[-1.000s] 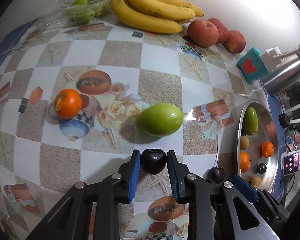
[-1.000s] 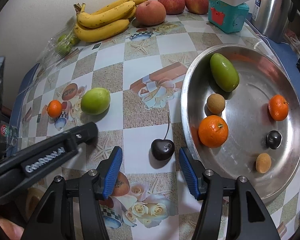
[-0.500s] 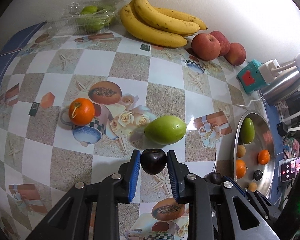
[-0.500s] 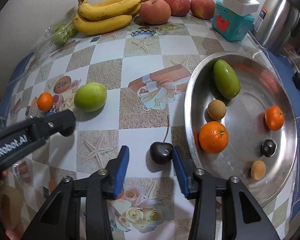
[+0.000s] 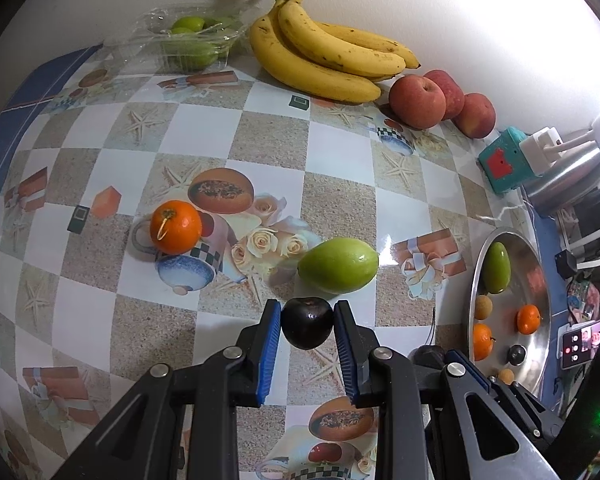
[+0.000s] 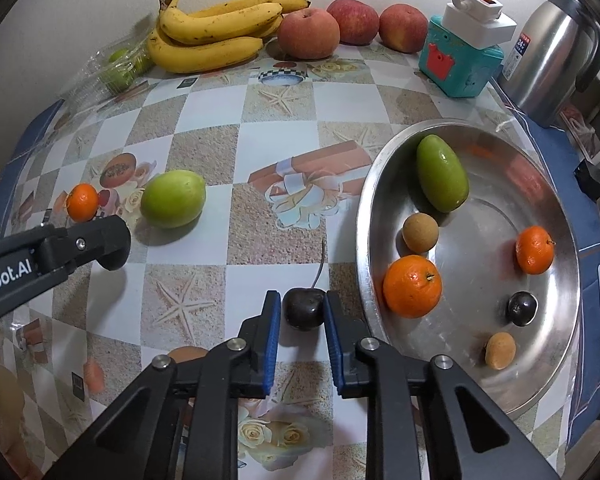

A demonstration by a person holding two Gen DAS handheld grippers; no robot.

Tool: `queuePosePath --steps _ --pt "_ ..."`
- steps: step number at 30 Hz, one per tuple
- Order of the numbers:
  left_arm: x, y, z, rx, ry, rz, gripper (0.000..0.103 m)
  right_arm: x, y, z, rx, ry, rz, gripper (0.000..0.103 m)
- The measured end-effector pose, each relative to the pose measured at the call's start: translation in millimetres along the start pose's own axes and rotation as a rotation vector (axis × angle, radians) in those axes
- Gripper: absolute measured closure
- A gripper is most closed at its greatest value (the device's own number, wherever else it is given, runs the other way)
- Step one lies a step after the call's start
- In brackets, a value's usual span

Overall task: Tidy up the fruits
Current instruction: 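Close the right tool around the dark cherry while the left tool holds the plum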

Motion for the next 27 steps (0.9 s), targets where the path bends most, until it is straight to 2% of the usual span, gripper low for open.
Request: queuePosePath --steps 3,8,12,16,23,27 --pt "-1 -1 -1 0.004 0.002 -0.007 0.074 -1 0 -3 0.0 -0.041 0.013 0.08" --pt "-5 -2 -5 0.013 0.007 -0.021 0.074 -6 -3 -16 0.018 -0.23 0.082 0.08" --pt "-7 -3 -7 0.017 0.011 -0.029 0.074 -2 -5 -17 0.025 -0.167 0.074 0.079" --pt "-6 -3 -7 0.017 0.013 -0.028 0.074 0 1 -5 -0.017 -0.157 0.072 0.071" --pt "-6 -3 -6 0.014 0.013 -0.03 0.074 0 6 6 -0.051 -0.104 0.045 0.07" --pt "-6 -3 -6 0.014 0.012 -0.03 0.074 -3 8 9 -0.062 -0.105 0.035 0.07"
Point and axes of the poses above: each gripper's, at about its wrist camera, not at the fingertips, and z roughly the way its jaws point, x to its right, y to its underside, the point moved 6 cm from there along z, roughly the way its jaws point, and after that the axes turned 2 degrees about -z, right-handed, at the moved point
